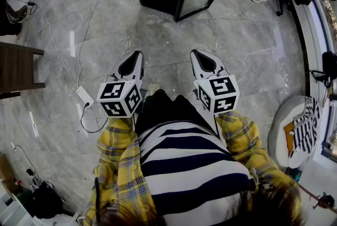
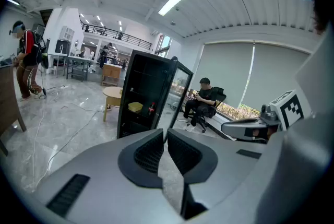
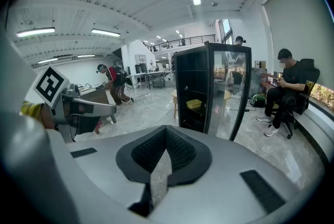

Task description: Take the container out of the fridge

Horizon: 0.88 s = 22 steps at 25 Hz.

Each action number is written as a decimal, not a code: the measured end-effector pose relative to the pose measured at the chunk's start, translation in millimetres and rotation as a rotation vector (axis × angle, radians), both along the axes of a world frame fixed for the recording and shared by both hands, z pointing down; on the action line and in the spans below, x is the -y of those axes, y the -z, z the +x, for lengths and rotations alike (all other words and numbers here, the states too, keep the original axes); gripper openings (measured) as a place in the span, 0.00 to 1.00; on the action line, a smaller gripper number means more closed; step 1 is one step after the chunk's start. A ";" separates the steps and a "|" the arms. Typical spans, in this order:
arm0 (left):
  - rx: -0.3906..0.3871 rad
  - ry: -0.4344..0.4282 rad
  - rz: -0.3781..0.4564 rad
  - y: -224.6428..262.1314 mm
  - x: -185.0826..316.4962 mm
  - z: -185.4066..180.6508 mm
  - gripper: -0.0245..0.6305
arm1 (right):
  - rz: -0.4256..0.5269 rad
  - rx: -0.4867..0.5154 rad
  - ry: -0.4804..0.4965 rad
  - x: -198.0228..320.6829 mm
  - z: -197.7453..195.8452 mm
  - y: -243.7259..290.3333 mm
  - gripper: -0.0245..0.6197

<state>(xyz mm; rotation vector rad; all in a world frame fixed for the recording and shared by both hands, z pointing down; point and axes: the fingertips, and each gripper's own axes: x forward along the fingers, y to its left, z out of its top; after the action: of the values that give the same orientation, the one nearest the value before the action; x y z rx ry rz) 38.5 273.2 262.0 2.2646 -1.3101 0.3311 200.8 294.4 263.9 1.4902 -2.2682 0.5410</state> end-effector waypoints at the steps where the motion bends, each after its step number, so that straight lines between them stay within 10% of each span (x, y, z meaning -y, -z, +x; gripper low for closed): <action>1: -0.001 0.001 0.000 -0.6 -0.1 0.9 0.09 | 0.001 0.008 -0.002 0.1 1.1 0.1 0.08; 22: 0.023 0.074 -0.011 -11.1 11.1 -27.6 0.09 | -0.026 -0.003 0.041 23.2 -1.8 -15.1 0.08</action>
<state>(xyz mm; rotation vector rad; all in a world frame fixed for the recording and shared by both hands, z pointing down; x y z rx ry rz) 10.9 262.1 273.0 2.2033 -1.3964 0.3383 199.0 271.2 278.9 1.4276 -2.2750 0.5539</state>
